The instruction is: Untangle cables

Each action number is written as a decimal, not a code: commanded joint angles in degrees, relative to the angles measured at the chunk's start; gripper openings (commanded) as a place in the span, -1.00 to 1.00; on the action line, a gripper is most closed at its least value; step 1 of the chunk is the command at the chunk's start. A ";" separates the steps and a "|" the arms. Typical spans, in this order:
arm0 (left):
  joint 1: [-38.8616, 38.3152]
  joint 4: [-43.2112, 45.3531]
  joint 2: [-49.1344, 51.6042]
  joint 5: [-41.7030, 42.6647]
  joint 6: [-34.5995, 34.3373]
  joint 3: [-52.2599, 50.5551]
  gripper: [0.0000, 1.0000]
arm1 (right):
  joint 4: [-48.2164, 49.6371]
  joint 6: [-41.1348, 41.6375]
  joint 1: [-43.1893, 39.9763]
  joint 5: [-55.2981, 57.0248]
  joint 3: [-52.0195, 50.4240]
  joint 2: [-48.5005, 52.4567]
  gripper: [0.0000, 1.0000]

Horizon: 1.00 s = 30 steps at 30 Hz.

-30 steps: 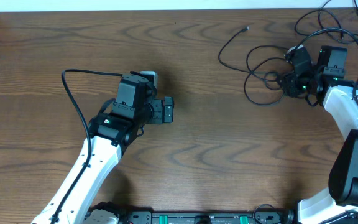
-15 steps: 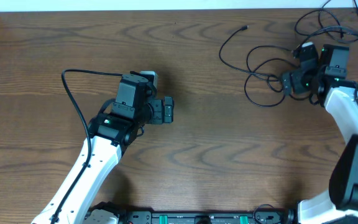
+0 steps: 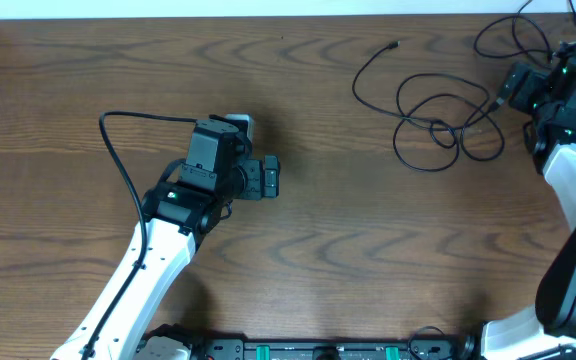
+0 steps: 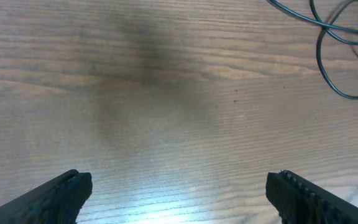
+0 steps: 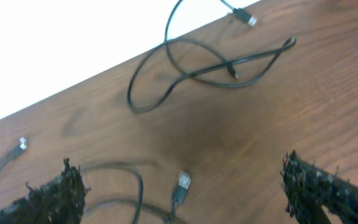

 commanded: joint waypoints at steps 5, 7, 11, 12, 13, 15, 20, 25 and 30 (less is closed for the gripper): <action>0.17 -0.07 0.42 -0.37 -0.70 0.87 0.93 | 12.76 14.23 -0.70 6.49 0.04 10.88 0.92; 0.17 -0.07 0.42 -0.37 -0.70 0.87 0.93 | 17.35 17.40 -0.98 7.52 0.15 14.05 0.92; 0.17 -0.07 0.42 -0.37 -0.70 0.87 0.93 | 25.11 20.41 -1.62 7.41 1.49 19.47 0.88; 0.17 -0.07 0.42 -0.37 -0.70 0.87 0.93 | 26.10 20.39 -1.68 7.28 2.29 20.76 0.87; 0.17 -0.07 0.44 -0.37 -0.70 0.87 0.93 | 26.91 20.35 -1.70 6.73 3.89 22.60 0.86; 0.17 -0.07 0.42 -0.37 -0.70 0.87 0.93 | 26.88 20.35 -1.70 5.35 6.82 25.16 0.85; 0.17 -0.07 0.44 -0.37 -0.70 0.87 0.93 | 27.71 19.45 -1.70 1.84 12.50 26.91 0.75; 0.17 -0.07 0.44 -0.37 -0.70 0.87 0.93 | 27.98 18.12 -1.70 -2.60 14.71 26.88 0.40; 0.17 -0.07 0.42 -0.37 -0.70 0.87 0.93 | 27.67 16.55 -1.81 -3.93 14.75 26.77 -0.53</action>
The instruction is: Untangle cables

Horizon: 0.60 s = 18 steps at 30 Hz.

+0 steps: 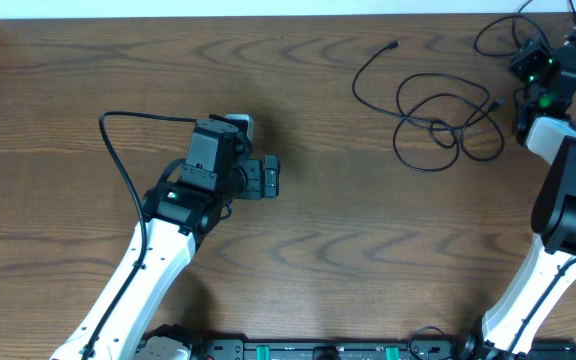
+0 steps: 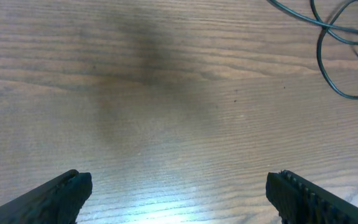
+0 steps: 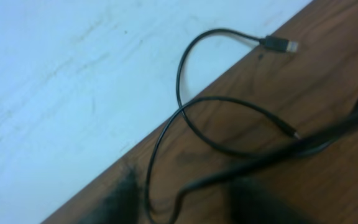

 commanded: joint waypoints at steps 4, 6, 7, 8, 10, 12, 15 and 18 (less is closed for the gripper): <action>0.17 -0.07 0.44 -0.37 -0.70 0.87 0.93 | -2.12 -5.90 -0.90 -1.86 0.61 -2.23 -0.98; 0.17 -0.07 0.42 -0.37 -0.70 0.87 0.93 | -5.16 -7.80 -1.46 -1.81 0.59 -4.24 -0.98; 0.17 -0.07 0.42 -0.37 -0.70 0.87 0.93 | -6.88 -8.61 -1.77 -1.77 0.59 -5.51 -0.98; 0.17 -0.07 0.42 -0.37 -0.70 0.87 0.93 | -9.09 -9.25 -2.12 -1.62 0.59 -7.06 -0.98; 0.17 -0.07 0.42 -0.37 -0.70 0.87 0.94 | -13.33 -10.78 -2.89 -1.46 0.59 -10.43 -0.98; 0.17 -0.07 0.42 -0.37 -0.70 0.87 0.93 | -18.25 -12.02 -4.00 -1.46 0.59 -14.93 -0.98; 0.17 -0.07 0.42 -0.37 -0.70 0.87 0.93 | -23.47 -12.13 -5.57 -2.12 0.59 -20.15 -0.98; 0.17 -0.07 0.42 -0.37 -0.70 0.87 0.93 | -29.92 -11.26 -6.43 -2.10 0.61 -23.41 -0.74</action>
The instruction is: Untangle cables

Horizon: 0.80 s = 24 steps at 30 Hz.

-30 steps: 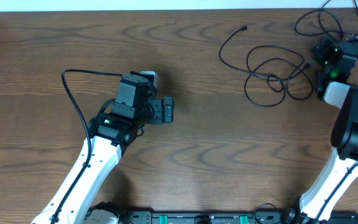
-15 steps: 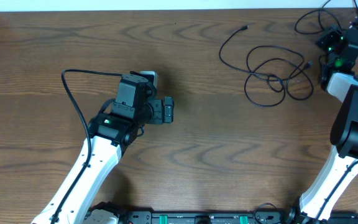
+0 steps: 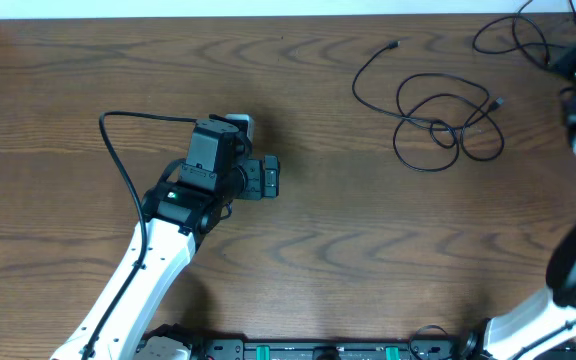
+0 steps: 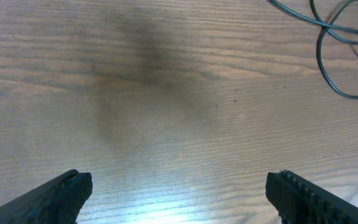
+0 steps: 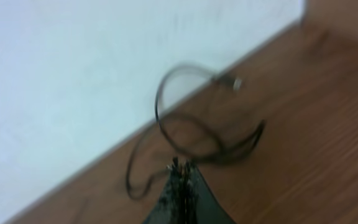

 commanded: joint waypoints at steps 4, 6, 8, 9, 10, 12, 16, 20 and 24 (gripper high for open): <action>0.17 -0.07 0.42 -0.35 -0.70 0.87 0.93 | -8.68 6.51 -0.83 1.99 0.31 -1.68 0.29; 0.17 -0.07 0.42 -0.35 -0.70 0.87 0.93 | -7.37 10.32 -0.66 2.01 0.31 0.59 0.42; 0.17 -0.07 0.42 -0.35 -0.70 0.87 0.93 | -4.96 13.51 -0.52 2.01 0.31 3.02 0.46; 0.17 -0.07 0.42 -0.35 -0.70 0.87 0.93 | -2.80 16.13 -0.46 2.01 0.31 5.05 0.49; 0.17 -0.07 0.42 -0.35 -0.70 0.87 0.93 | 0.94 19.02 -0.35 1.79 0.31 8.09 0.54; 0.17 -0.07 0.42 -0.35 -0.70 0.87 0.94 | 5.64 21.24 -0.13 1.79 0.31 11.80 0.56; 0.17 -0.07 0.42 -0.35 -0.70 0.87 0.93 | 17.90 25.18 0.28 1.77 0.31 18.91 0.56; 0.17 -0.07 0.42 -0.35 -0.70 0.87 0.94 | 32.37 28.52 0.46 1.42 0.48 24.87 0.55; 0.17 -0.07 0.44 -0.35 -0.70 0.87 0.93 | 42.69 29.40 1.18 0.46 0.94 28.79 0.32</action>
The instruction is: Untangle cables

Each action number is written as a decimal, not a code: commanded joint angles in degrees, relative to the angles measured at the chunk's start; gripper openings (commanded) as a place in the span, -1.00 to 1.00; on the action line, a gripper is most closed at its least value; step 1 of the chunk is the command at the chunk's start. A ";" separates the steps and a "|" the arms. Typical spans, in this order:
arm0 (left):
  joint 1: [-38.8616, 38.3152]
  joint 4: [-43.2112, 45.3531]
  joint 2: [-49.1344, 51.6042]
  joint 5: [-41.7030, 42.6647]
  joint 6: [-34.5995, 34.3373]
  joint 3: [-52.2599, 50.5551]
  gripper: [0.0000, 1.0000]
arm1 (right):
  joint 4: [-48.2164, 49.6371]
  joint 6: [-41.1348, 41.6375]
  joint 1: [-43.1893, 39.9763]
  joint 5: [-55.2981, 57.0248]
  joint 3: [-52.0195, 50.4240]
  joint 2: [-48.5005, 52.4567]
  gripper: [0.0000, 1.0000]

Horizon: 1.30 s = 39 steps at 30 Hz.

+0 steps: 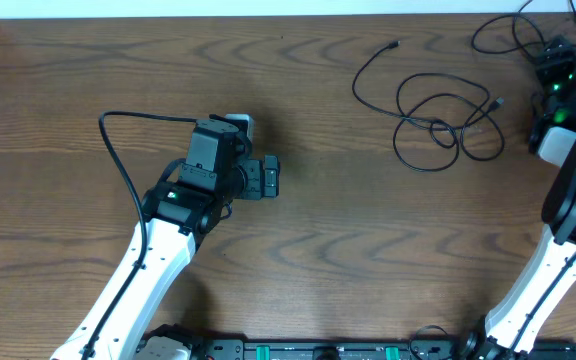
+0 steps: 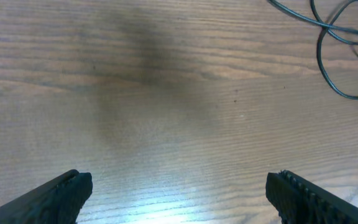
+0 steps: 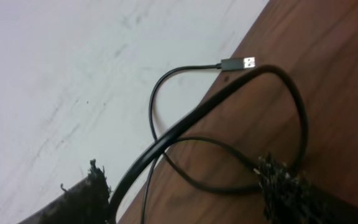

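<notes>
A loosely knotted black cable (image 1: 438, 115) lies at the back right of the table. Its edge shows in the left wrist view as cable loops (image 2: 344, 46). A second thin black cable (image 1: 508, 38) lies in the back right corner, and its USB plug (image 3: 241, 63) reaches over the table edge. My right gripper (image 1: 553, 65) is over that corner and is open. The thin cable (image 3: 191, 146) and a thicker black loop (image 3: 229, 93) run between its fingertips (image 3: 92, 196). My left gripper (image 1: 268, 178) is open over bare wood, far left of the cables.
The wooden table (image 1: 368, 250) ends at a white surface (image 3: 73, 62) right behind the corner cable. The left arm's own black lead (image 1: 118, 160) arcs over the table's left half. The right arm's white link (image 1: 568, 200) runs along the right edge.
My right gripper was shut near the right edge with the cable beyond its tips. Now it is open, a little left, with cable between its fingers. The left arm has not moved.
The right gripper was open just right of the knotted cable. Then it stood at the back right corner over the second cable, its fingers closer together. Then it was shut further right, and now it is open at the corner again. The left gripper stayed open throughout.
</notes>
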 commanded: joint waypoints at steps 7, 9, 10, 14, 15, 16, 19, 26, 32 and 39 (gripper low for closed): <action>0.17 -0.07 0.42 -0.37 -0.70 0.87 0.93 | 10.23 -3.54 1.03 -5.95 1.31 1.77 -0.95; 0.17 -0.07 0.42 -0.37 -0.70 0.87 0.93 | 10.01 -3.69 0.83 -8.66 1.31 0.90 -0.98; 0.17 -0.07 0.42 -0.37 -0.70 0.87 0.93 | 9.55 -4.81 0.74 -10.21 1.31 0.35 -0.98; 0.17 -0.07 0.44 -0.37 -0.70 0.87 0.93 | 0.70 -11.61 0.22 -12.13 1.29 -5.11 -0.98; 0.17 -0.07 0.42 -0.37 -0.70 0.87 0.93 | -2.62 -13.27 0.07 -12.02 1.29 -6.84 -0.98; 0.17 -0.07 0.42 -0.37 -0.70 0.87 0.93 | -6.21 -14.82 -0.02 -11.58 1.29 -8.79 -0.98; 0.17 -0.07 0.42 -0.37 -0.70 0.87 0.93 | -17.42 -20.55 -0.17 -7.37 1.29 -15.34 -0.98; 0.17 -0.07 0.42 -0.37 -0.70 0.87 0.93 | -31.56 -33.42 -1.79 2.54 1.29 -28.74 -0.98; 0.17 -0.07 0.42 -0.37 -0.70 0.87 0.94 | -36.92 -36.59 -4.09 1.55 1.29 -30.47 -0.98; 0.17 -0.07 0.42 -0.37 -0.70 0.87 0.93 | -33.81 -38.03 -4.02 -2.27 1.29 -24.50 -0.98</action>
